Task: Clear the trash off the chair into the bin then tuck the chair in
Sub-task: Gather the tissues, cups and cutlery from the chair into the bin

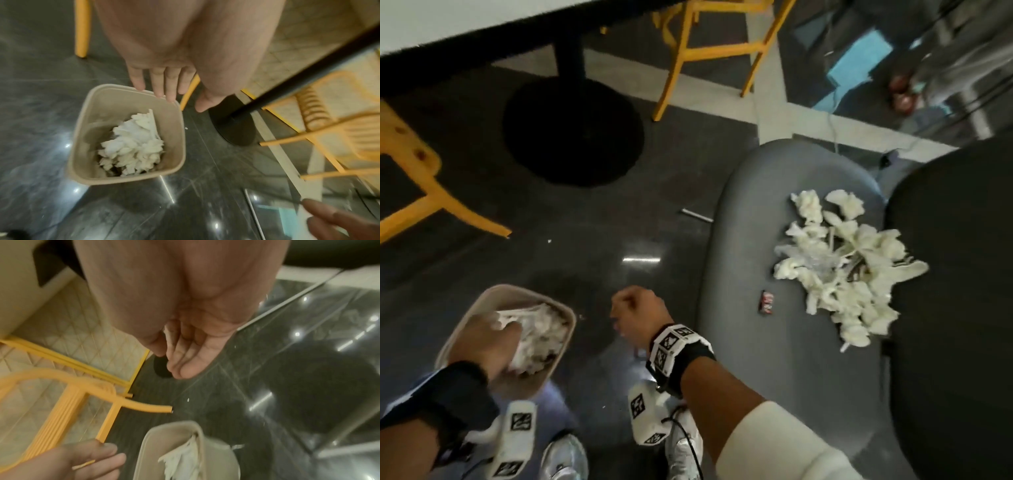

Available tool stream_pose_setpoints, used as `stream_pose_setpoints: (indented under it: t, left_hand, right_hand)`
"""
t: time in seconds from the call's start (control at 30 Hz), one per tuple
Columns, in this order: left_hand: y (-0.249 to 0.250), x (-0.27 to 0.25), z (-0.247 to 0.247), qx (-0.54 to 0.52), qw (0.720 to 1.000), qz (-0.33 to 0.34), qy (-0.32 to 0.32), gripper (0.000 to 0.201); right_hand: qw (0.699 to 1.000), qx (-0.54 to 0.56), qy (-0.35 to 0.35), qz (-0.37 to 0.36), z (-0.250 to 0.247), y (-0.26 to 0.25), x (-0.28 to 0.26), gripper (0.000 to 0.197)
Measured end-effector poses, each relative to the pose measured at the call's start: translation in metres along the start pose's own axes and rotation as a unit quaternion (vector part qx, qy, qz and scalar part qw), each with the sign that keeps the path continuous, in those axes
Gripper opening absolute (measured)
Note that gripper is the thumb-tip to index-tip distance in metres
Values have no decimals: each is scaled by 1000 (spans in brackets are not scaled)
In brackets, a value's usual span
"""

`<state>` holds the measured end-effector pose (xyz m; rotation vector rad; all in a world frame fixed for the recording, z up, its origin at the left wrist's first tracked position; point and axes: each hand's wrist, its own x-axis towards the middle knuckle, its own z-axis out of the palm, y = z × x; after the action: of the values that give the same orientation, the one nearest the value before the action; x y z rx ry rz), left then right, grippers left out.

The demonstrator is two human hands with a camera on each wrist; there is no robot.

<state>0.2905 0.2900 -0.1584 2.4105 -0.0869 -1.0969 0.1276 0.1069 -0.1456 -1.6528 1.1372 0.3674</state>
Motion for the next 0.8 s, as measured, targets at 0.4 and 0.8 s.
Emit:
stream_pose_setpoints:
  t: [0.4,0.8]
  left_hand:
    - [250,-97,165,1,967,250,-46,27]
    - [372,-206,311,159,822,546,-37,27]
  right_hand:
    - [897,-55,436,33,-287,132,-96,35]
    - [929,10,319,185,-331,225,-119,49]
